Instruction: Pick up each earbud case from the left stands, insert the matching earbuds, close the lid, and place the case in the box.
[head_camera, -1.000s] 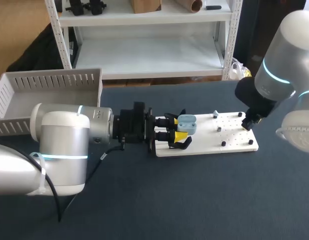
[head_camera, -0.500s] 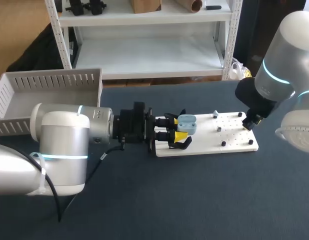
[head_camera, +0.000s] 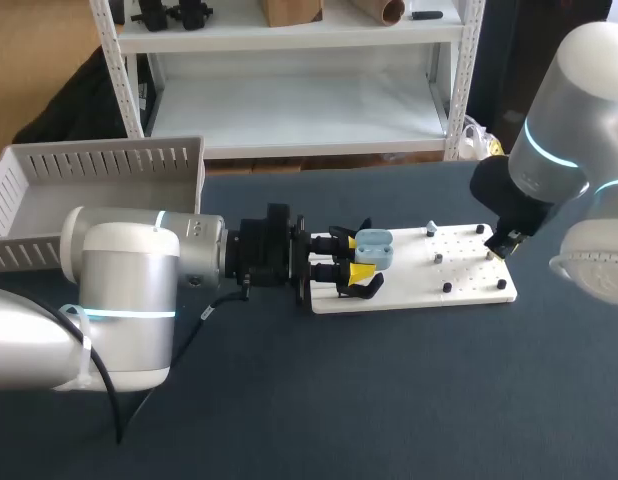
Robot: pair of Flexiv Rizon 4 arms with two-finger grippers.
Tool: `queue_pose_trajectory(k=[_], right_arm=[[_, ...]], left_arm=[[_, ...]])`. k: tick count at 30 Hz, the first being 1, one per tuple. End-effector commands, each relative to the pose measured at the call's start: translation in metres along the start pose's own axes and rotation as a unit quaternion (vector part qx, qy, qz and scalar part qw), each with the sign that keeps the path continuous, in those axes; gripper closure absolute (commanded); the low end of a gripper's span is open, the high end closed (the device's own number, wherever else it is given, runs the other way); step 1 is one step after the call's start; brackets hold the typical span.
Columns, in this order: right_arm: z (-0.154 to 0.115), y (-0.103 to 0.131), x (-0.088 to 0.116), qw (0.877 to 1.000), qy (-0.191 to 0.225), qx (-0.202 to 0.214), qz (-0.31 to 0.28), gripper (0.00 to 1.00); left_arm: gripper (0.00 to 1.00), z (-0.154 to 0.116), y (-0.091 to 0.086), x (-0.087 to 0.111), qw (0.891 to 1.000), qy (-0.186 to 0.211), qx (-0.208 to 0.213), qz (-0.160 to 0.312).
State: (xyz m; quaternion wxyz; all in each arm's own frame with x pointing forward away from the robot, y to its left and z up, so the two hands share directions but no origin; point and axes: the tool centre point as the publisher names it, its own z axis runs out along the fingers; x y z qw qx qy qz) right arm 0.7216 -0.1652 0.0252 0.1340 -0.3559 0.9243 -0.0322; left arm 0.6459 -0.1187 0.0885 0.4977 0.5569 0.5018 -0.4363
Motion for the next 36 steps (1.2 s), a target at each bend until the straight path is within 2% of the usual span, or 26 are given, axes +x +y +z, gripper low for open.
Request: queue_pose_trajectory(k=[1, 9, 17, 23, 26, 32, 36], right_arm=[[-0.005, 0.001, 0.002, 1.0, 0.0, 0.004, -0.003, 1.0], [-0.031, -0.001, 0.005, 1.0, -0.012, 0.018, -0.008, 1.0], [-0.088, 0.012, 0.007, 0.999, -0.02, 0.036, 0.006, 1.0], [-0.142, 0.04, -0.001, 0.998, -0.004, 0.039, 0.053, 1.0], [-0.161, 0.056, -0.005, 0.995, 0.008, 0.053, 0.079, 1.0], [-0.183, 0.085, -0.007, 0.99, 0.014, 0.089, 0.105, 1.0], [-0.192, 0.11, -0.01, 0.989, 0.015, 0.095, 0.109, 1.0]], left_arm=[[1.0, 0.001, 0.0, 0.001, 1.0, -0.002, -0.002, 0.001], [1.0, 0.001, 0.0, 0.001, 1.0, -0.002, -0.002, 0.001], [1.0, 0.001, 0.0, 0.001, 1.0, -0.002, -0.002, 0.001], [1.0, 0.001, 0.0, 0.001, 1.0, -0.002, -0.002, 0.001], [1.0, 0.001, 0.0, 0.001, 1.0, -0.002, -0.002, 0.001], [1.0, 0.001, 0.0, 0.001, 1.0, -0.002, -0.002, 0.001], [1.0, 0.001, 0.0, 0.001, 1.0, -0.002, -0.002, 0.001]])
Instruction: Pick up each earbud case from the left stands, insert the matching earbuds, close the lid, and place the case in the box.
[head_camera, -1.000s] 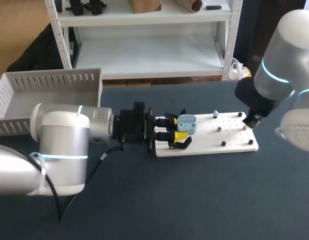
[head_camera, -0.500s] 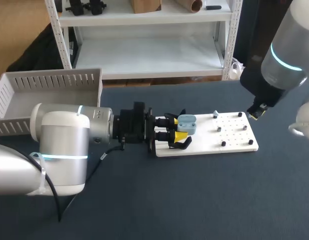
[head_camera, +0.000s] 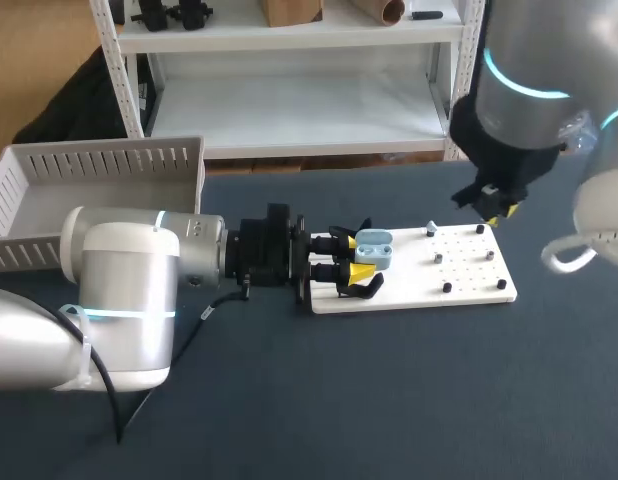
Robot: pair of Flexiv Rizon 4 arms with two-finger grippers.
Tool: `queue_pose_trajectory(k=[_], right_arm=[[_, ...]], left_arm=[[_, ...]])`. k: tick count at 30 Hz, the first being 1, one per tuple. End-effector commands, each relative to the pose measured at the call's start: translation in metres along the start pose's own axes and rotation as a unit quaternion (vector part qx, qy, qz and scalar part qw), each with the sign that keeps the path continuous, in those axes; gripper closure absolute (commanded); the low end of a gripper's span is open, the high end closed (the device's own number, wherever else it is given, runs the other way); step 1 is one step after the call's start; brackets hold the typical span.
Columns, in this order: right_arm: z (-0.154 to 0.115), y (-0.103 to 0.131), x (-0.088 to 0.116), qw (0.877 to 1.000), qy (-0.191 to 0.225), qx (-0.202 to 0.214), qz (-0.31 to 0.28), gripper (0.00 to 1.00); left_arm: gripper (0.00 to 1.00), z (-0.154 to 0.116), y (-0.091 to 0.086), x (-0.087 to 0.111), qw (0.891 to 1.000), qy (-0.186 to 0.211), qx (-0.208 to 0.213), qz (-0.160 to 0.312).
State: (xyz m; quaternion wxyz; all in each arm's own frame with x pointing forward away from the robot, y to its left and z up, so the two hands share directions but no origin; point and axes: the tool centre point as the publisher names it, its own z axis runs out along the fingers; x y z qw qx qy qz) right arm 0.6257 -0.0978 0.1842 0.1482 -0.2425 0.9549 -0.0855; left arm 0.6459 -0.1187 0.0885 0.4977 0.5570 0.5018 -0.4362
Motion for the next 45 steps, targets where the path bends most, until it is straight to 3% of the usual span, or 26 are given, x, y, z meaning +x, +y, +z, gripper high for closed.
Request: queue_pose_trajectory(k=[1, 5, 19, 22, 25, 30, 32, 38, 45], right_arm=[[-0.021, 0.024, 0.008, 1.0, -0.003, 0.027, 0.003, 1.0], [-0.028, 0.046, 0.009, 0.999, -0.015, 0.02, 0.021, 1.0], [-0.028, 0.046, 0.009, 0.999, -0.015, 0.02, 0.021, 1.0], [-0.034, 0.058, 0.002, 0.998, 0.0, 0.015, 0.058, 1.0], [-0.039, 0.065, -0.007, 0.992, 0.009, 0.057, 0.115, 1.0], [-0.046, 0.084, -0.015, 0.971, 0.045, 0.076, 0.223, 1.0], [-0.047, 0.089, -0.017, 0.965, 0.042, 0.098, 0.239, 1.0], [-0.045, 0.107, -0.016, 0.957, 0.048, 0.1, 0.269, 1.0], [-0.044, 0.113, -0.01, 0.959, 0.046, 0.083, 0.269, 1.0]], left_arm=[[1.0, 0.001, 0.0, 0.001, 1.0, -0.002, -0.002, 0.001], [1.0, 0.001, 0.0, 0.001, 1.0, -0.002, -0.002, 0.001], [1.0, 0.001, 0.0, 0.001, 1.0, -0.002, -0.002, 0.001], [1.0, 0.001, 0.0, 0.001, 1.0, -0.002, -0.002, 0.001], [1.0, 0.001, 0.0, 0.001, 1.0, -0.002, -0.002, 0.001], [1.0, 0.001, 0.0, 0.001, 1.0, -0.002, -0.002, 0.001], [1.0, 0.001, 0.0, 0.001, 1.0, -0.002, -0.002, 0.001], [1.0, 0.001, 0.0, 0.001, 1.0, -0.002, -0.002, 0.001], [1.0, 0.001, 0.0, 0.001, 1.0, -0.002, -0.002, 0.001]])
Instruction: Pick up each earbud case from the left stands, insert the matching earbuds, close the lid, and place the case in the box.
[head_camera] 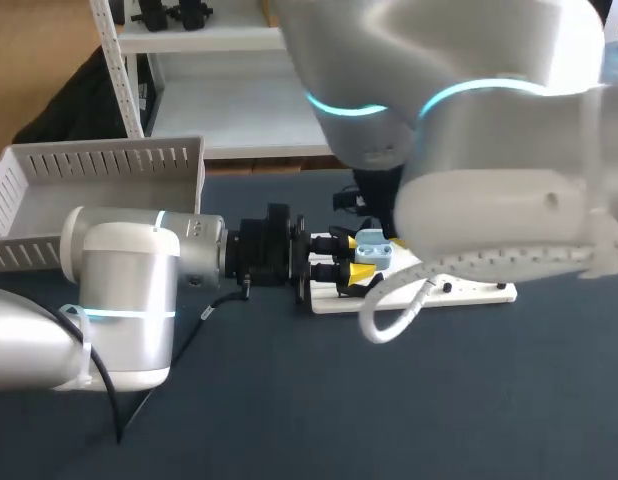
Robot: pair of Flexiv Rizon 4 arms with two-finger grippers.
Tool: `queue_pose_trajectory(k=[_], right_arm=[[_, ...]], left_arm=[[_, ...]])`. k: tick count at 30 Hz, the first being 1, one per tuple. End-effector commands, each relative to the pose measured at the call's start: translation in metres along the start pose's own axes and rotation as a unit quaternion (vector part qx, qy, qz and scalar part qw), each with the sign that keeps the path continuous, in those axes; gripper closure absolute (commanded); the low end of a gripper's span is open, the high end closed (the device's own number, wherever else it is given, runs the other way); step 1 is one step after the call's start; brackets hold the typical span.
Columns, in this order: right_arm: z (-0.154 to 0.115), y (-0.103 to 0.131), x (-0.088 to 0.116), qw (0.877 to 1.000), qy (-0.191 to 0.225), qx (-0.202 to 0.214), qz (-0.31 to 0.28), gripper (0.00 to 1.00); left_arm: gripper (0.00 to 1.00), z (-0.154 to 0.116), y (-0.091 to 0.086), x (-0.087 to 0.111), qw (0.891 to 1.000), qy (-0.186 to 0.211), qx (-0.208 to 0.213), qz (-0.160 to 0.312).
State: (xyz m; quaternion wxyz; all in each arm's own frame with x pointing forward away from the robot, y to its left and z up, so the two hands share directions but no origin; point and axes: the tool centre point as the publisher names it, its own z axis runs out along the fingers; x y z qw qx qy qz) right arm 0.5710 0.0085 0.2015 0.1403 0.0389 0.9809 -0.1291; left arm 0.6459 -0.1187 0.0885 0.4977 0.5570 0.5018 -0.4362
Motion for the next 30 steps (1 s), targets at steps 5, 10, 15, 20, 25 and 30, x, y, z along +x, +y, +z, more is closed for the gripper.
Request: queue_pose_trajectory(k=[5, 10, 15, 20, 25, 30], right_arm=[[0.0, 0.001, 0.0, 1.0, -0.001, 0.003, 0.001, 1.0], [0.0, 0.003, 0.0, 1.0, 0.015, 0.003, 0.01, 1.0], [-0.003, 0.017, -0.012, 0.995, 0.049, -0.007, 0.09, 1.0], [-0.006, 0.026, -0.016, 0.985, 0.087, -0.027, 0.146, 1.0], [-0.002, 0.034, -0.016, 0.982, 0.095, -0.025, 0.16, 1.0], [0.004, 0.039, -0.015, 0.978, 0.108, -0.042, 0.176, 1.0]], left_arm=[[1.0, 0.001, 0.0, 0.001, 1.0, -0.002, -0.002, 0.001], [1.0, 0.001, 0.0, 0.001, 1.0, -0.002, -0.002, 0.001], [1.0, 0.001, 0.0, 0.001, 1.0, -0.002, -0.002, 0.001], [1.0, 0.001, 0.0, 0.001, 1.0, -0.002, -0.002, 0.001], [1.0, 0.001, 0.0, 0.001, 1.0, -0.002, -0.002, 0.001], [1.0, 0.001, 0.0, 0.001, 1.0, -0.002, -0.002, 0.001]])
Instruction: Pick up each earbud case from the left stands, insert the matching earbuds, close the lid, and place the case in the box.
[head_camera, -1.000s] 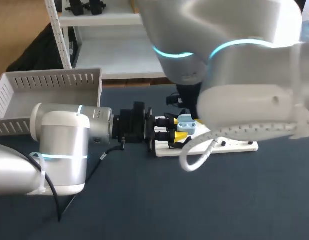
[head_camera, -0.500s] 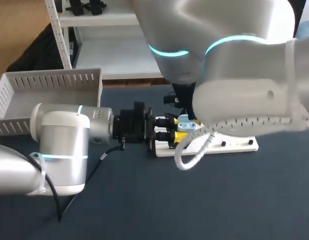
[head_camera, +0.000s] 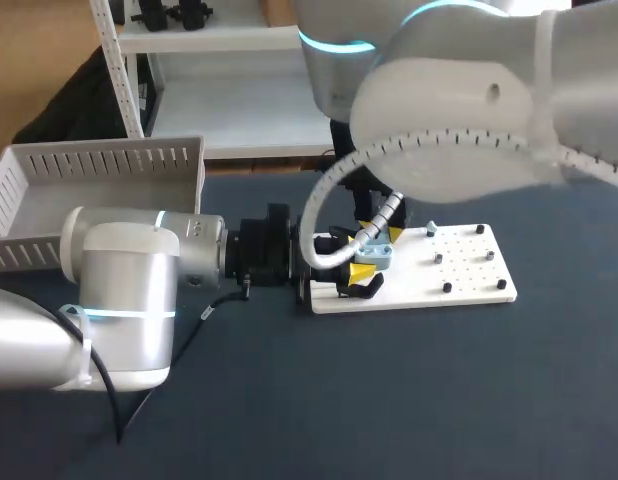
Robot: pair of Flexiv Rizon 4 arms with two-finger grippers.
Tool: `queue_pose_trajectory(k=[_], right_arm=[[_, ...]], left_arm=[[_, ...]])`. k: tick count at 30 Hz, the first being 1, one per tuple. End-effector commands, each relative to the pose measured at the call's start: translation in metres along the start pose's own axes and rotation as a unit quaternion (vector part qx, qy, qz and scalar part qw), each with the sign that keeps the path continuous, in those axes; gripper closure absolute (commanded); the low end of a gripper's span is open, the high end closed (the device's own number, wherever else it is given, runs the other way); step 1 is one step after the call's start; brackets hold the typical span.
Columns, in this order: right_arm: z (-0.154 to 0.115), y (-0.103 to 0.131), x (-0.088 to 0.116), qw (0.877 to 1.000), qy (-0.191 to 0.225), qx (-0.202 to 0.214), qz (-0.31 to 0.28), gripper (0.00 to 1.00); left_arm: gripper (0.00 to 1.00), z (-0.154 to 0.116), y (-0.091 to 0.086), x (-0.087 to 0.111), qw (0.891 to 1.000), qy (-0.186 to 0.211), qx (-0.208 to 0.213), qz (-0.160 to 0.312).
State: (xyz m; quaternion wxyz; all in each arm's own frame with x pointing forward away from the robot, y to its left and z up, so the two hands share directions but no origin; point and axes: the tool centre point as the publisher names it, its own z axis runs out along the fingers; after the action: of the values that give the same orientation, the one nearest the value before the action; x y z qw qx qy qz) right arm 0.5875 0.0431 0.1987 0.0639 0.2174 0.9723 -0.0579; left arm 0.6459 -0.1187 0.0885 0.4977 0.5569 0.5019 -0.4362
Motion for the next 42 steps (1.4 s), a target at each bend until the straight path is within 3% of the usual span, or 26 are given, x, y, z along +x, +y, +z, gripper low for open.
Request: queue_pose_trajectory(k=[1, 15, 28, 42], right_arm=[[0.009, 0.004, -0.002, 1.0, 0.004, 0.0, 0.004, 1.0], [0.011, 0.008, -0.004, 1.0, 0.001, -0.015, 0.012, 1.0], [0.022, 0.023, -0.016, 1.0, 0.009, 0.006, 0.008, 1.0], [0.038, 0.022, -0.024, 0.998, 0.046, 0.02, 0.038, 1.0]], left_arm=[[1.0, 0.001, 0.0, 0.001, 1.0, -0.002, -0.002, 0.001], [1.0, 0.001, 0.0, 0.001, 1.0, -0.002, -0.002, 0.001], [1.0, 0.001, 0.0, 0.001, 1.0, -0.002, -0.002, 0.001], [1.0, 0.001, 0.0, 0.001, 1.0, -0.002, -0.002, 0.001]])
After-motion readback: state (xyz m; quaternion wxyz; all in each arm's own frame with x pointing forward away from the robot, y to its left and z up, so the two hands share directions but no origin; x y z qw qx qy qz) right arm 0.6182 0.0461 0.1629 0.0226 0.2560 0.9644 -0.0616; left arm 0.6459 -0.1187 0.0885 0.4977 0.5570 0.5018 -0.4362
